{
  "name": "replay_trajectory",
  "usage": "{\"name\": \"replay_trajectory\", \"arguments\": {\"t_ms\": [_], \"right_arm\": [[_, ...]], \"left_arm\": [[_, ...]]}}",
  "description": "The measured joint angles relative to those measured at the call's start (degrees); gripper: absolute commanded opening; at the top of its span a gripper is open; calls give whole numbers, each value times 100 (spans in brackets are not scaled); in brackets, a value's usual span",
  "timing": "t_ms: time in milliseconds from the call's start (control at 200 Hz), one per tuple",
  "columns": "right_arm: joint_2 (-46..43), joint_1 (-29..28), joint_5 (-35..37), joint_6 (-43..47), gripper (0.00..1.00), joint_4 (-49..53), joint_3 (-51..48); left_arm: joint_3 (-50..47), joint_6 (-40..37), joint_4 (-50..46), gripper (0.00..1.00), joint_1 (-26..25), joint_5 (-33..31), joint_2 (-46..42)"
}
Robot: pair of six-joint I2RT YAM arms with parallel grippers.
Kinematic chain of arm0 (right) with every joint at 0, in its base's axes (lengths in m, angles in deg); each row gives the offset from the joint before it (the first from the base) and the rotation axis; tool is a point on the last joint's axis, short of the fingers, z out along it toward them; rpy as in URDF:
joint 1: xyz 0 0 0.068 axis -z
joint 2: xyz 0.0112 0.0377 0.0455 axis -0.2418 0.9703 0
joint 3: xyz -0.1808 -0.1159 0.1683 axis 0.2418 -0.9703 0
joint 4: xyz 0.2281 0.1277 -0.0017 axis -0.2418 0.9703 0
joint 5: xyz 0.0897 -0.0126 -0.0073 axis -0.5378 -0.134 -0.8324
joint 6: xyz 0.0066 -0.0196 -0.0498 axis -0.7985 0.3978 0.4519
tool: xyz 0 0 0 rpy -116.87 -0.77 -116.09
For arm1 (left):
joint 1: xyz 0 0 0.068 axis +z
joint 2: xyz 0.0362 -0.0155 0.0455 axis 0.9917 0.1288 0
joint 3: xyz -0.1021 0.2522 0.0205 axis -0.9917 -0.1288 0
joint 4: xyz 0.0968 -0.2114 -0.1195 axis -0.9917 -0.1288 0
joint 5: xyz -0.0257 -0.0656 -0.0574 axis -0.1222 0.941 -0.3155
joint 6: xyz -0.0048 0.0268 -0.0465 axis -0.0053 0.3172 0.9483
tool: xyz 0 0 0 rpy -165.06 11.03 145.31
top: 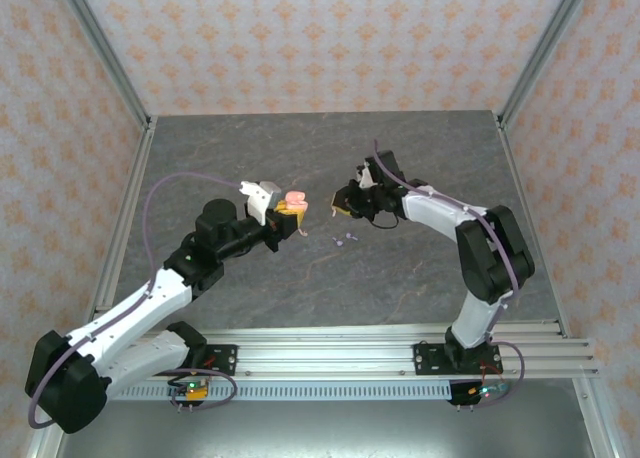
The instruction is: Insert wireless bluetooth earbuds into charging case
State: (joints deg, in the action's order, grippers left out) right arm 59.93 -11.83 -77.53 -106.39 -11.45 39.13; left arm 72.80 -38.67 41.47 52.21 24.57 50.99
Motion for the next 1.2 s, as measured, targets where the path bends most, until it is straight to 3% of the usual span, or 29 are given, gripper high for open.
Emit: {"name": "replay_trajectory", "arguments": {"t_ms": [475,1201], "right_arm": [[-1067,11,-426,-431,18,-669,-13],[-1325,-632,-535,-238,18,-645,295]], "left_arm": [[-302,-9,664,15,0,-164,428],[-151,-42,802,15,-140,-304,861]]}}
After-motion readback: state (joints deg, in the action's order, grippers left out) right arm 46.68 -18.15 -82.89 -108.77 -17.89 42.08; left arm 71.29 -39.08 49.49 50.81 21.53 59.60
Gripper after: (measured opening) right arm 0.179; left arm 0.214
